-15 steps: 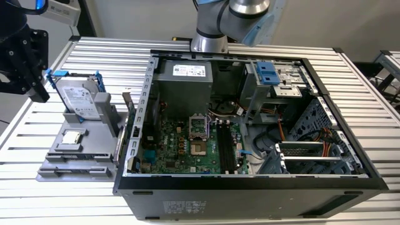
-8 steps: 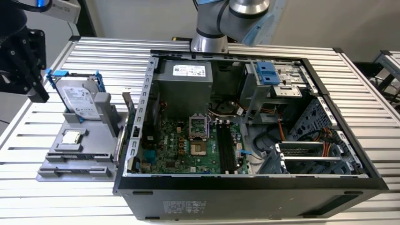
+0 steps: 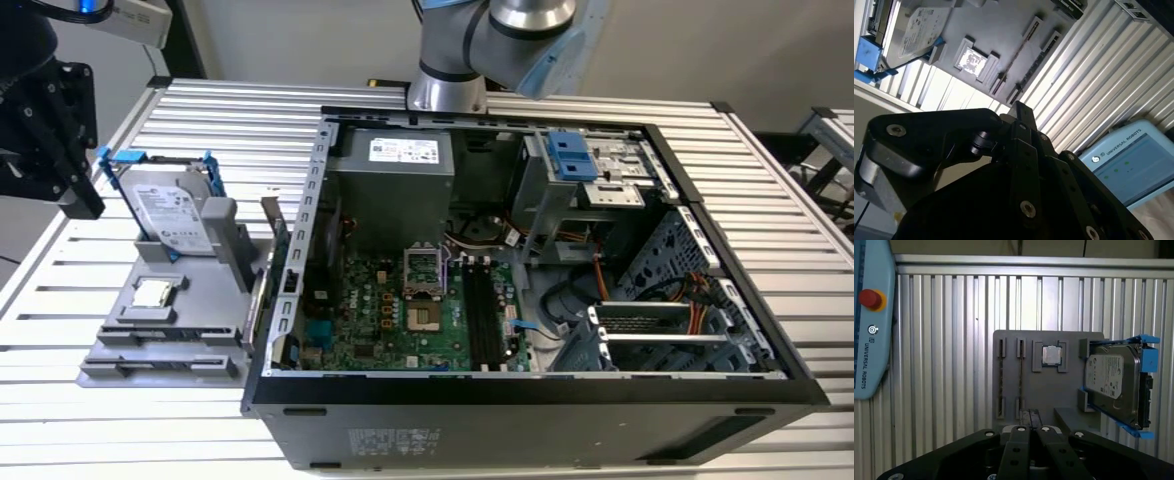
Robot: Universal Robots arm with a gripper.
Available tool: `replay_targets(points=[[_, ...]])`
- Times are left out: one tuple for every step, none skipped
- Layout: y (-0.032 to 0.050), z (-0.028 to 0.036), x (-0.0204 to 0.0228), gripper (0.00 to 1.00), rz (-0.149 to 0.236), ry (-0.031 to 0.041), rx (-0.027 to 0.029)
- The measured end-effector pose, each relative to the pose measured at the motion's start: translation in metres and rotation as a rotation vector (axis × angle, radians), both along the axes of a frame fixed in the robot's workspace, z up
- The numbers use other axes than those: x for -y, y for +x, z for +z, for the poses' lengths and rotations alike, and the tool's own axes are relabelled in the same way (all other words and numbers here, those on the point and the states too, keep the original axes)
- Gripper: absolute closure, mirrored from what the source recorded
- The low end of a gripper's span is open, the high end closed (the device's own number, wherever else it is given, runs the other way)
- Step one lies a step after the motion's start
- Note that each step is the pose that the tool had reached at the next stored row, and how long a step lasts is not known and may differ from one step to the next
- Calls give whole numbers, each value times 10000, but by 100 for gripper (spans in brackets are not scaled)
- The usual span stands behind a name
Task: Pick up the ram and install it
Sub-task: 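Pick up the ram and move it above insertion slot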
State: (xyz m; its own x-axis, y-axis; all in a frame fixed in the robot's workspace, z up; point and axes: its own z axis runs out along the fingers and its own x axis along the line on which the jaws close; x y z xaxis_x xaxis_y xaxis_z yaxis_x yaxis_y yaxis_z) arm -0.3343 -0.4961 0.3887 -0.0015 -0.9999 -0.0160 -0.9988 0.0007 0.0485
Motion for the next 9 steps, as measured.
replay_targets(points=[[0,0,0,100,1,0,0],[0,0,0,100,1,0,0],[0,0,0,100,8,0,0],[0,0,0,100,22,0,1],[0,-1,0,100,39,2,2],[0,-1,0,100,56,1,1],[0,-1,0,100,69,1,1],[0,-1,0,100,84,1,1],[0,-1,0,100,101,1,1]])
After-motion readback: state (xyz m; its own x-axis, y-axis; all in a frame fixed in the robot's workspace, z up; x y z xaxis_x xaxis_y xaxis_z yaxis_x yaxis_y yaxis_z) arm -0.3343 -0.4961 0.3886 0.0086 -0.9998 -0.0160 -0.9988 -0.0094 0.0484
